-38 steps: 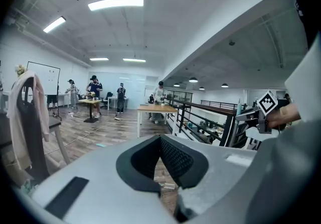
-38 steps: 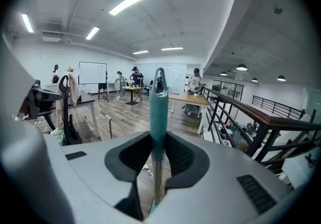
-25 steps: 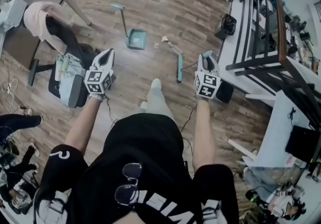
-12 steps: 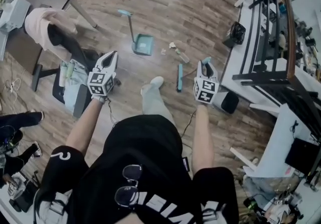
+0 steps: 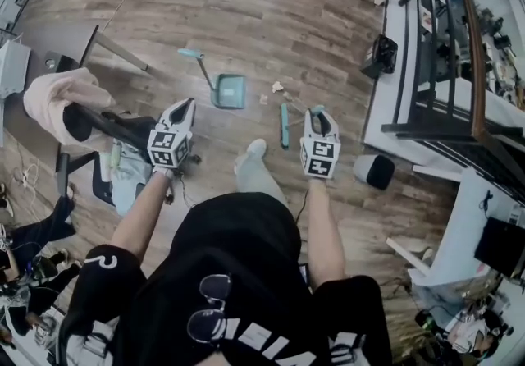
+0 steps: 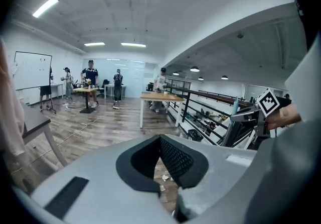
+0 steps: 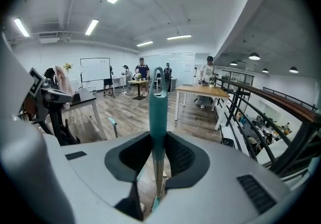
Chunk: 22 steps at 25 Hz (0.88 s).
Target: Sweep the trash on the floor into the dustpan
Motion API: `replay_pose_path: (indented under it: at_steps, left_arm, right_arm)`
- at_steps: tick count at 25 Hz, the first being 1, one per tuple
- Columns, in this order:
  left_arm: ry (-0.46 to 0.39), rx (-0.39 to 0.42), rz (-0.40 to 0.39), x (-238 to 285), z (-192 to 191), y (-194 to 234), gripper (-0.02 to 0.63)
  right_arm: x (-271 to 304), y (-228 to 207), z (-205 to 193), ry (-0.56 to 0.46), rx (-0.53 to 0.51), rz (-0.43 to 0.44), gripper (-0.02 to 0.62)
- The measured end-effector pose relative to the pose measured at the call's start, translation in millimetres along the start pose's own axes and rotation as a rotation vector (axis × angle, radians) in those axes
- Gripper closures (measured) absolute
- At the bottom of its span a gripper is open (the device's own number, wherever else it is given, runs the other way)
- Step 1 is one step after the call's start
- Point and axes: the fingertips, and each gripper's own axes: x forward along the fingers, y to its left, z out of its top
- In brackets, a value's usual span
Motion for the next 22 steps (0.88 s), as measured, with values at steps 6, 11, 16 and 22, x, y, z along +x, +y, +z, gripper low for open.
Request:
replay_pose_path:
  at_steps: [6,11,16,22]
  left_arm:
    - [0.039,-0.016,-0.015,56,3,31,0.607]
    - [0.091,-0.029,-0.002,90,-4,58,0.607]
    - [0.146,-0.011,-0.023,126,-14,92,0.607]
    - [0.25,0.016,-0.085,192,-45,131,0.539]
  right_arm:
    - [51,8,22,-0.001,0.021,0.003,0.512]
    - [76,20,33,0.005,0.034,0.016,0.512]
    - [97,31,52,0.002,0.055,0.008,0.512]
    - [132,38,69,0.009,0.068,-0.038,0.512]
